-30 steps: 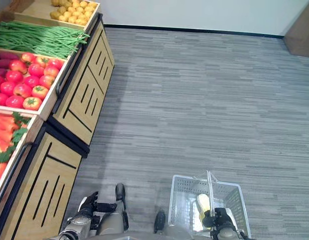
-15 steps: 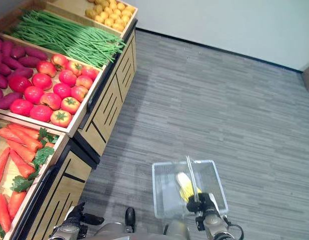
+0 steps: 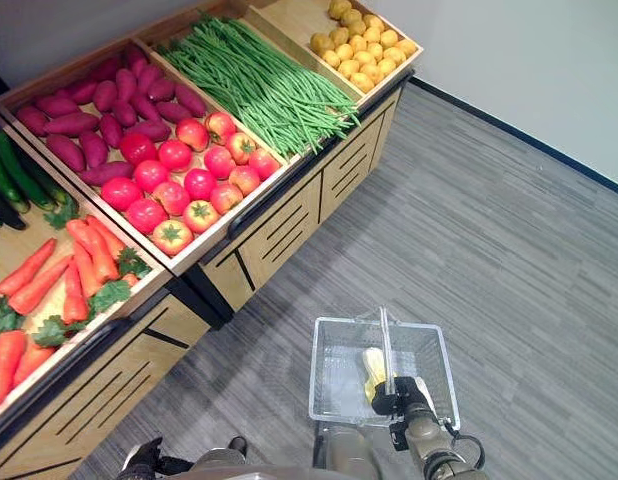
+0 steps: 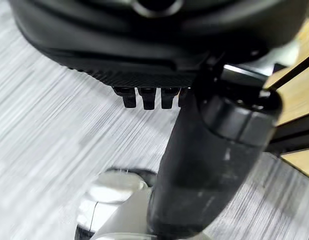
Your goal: Get the vegetables into the basket
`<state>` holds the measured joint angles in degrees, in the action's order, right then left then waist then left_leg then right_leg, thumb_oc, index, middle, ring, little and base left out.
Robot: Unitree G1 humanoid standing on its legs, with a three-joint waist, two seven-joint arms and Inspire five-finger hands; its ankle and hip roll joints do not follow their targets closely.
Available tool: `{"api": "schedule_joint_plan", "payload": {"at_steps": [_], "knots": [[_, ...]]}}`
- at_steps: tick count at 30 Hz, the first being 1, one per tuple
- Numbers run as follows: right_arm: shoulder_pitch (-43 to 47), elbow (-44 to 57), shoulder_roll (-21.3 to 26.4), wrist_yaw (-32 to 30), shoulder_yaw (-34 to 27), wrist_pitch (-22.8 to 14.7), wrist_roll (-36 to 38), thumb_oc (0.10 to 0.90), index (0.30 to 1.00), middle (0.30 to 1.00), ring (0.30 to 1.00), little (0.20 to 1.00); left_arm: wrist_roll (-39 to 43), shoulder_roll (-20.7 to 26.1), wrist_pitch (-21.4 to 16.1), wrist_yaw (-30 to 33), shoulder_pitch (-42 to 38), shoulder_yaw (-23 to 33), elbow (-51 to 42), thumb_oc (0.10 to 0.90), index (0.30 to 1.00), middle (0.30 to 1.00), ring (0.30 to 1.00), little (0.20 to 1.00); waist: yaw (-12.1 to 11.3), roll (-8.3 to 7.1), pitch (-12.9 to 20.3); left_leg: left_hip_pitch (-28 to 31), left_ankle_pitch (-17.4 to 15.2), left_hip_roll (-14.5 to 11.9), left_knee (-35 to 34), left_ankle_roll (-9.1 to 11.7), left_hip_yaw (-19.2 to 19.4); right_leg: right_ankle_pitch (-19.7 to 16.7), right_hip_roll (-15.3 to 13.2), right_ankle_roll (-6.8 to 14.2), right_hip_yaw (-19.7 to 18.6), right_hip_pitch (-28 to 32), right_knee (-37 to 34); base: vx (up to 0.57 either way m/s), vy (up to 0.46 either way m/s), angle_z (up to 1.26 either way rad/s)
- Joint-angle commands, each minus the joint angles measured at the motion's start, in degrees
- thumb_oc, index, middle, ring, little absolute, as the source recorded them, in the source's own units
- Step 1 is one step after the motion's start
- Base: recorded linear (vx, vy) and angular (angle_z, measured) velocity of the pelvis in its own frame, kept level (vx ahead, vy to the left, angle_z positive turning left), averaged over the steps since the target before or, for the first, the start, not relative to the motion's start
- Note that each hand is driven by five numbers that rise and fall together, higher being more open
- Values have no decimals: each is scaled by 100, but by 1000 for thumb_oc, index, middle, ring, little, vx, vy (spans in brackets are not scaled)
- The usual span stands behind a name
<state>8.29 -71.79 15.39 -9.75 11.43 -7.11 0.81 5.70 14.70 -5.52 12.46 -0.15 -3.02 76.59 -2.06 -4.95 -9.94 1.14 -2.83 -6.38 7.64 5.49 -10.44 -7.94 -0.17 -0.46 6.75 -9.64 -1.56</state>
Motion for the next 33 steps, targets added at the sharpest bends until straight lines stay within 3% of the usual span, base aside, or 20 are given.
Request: {"api": "schedule_joint_plan", "payload": {"at_steps": [1, 2, 4, 5, 7, 9, 15, 19, 32, 33], "knots": [[-355, 4, 482, -164, 18, -218, 47, 400, 300, 300, 300, 300, 27, 59, -84, 82, -277, -153, -62, 900, 1000, 1000, 1000, 1000, 202, 3, -20, -340, 444, -152, -568, 97, 19, 361, -655, 764, -80, -184, 577, 19, -149, 42], [-354, -27, 498, -169, 6, -212, 59, 400, 300, 300, 300, 300, 36, 45, -90, 84, -297, -181, -84, 900, 1000, 1000, 1000, 1000, 207, 19, -23, -384, 496, -155, -578, 103, 30, 380, -669, 752, -23, -151, 565, 23, -124, 55], [-389, -28, 544, -171, -49, -210, 84, 400, 300, 300, 300, 300, 59, 11, -91, 80, -369, -227, -123, 900, 1000, 1000, 1000, 1000, 261, 53, -24, -547, 567, -193, -564, 38, 472, 436, -751, 717, 159, -60, 539, 7, -84, 69], [-409, -35, 565, -174, -63, -193, 91, 400, 300, 300, 300, 300, 42, -3, -84, 79, -384, -246, -148, 900, 1000, 1000, 1000, 1000, 293, 66, -18, -578, 554, -233, -571, 23, 881, 451, -781, 705, 253, 0, 497, -11, -59, 66], [-460, -76, 600, -193, -186, -174, 151, 400, 300, 300, 300, 300, -40, -53, -55, 65, -432, -334, -180, 900, 1000, 1000, 1000, 1000, 468, 120, 27, -604, 684, -496, -398, 67, 2249, 469, -878, 696, 600, 134, 381, -29, -26, 74], [-573, -131, 556, -253, -341, -126, 277, 400, 300, 300, 300, 300, -141, -91, -20, 59, -463, -438, -239, 900, 1000, 1000, 1000, 1000, 562, 237, 77, -477, 641, -662, -421, 229, 2846, 580, -956, 783, 930, 348, 340, 55, 20, 103], [-668, -212, 437, -182, -352, -76, 200, 400, 300, 300, 300, 300, -188, -46, 1, 25, -352, -365, -124, 900, 1000, 1000, 1000, 1000, 543, 252, 177, -322, 760, -480, -994, 109, 2704, 441, -1126, 869, 1061, 443, 421, 41, 120, 45], [-670, -237, 294, -147, -276, -41, 115, 400, 300, 300, 300, 300, -174, 112, 15, 55, -366, -226, -36, 900, 1000, 1000, 1000, 1000, 452, 80, 189, -289, 729, -284, -1200, 5, 2636, 288, -1290, 987, 1034, 470, 365, 14, 184, 22], [-562, -325, 182, -115, -222, 24, -6, 400, 300, 300, 300, 300, -194, 155, 11, 68, -266, -108, 62, 900, 1000, 1000, 1000, 1000, 278, -171, 230, -334, 604, -28, -1264, -102, 2595, -157, -1530, 1238, 1133, 534, 55, -5, 92, 7], [-575, -311, 197, -72, -215, 28, -43, 400, 300, 300, 300, 300, -219, 167, 4, 47, -238, -128, 49, 900, 1000, 1000, 1000, 1000, 260, -253, 202, -266, 501, 115, -1246, -200, 2527, -321, -1661, 1340, 1059, 540, 285, 26, 188, 6]]}}
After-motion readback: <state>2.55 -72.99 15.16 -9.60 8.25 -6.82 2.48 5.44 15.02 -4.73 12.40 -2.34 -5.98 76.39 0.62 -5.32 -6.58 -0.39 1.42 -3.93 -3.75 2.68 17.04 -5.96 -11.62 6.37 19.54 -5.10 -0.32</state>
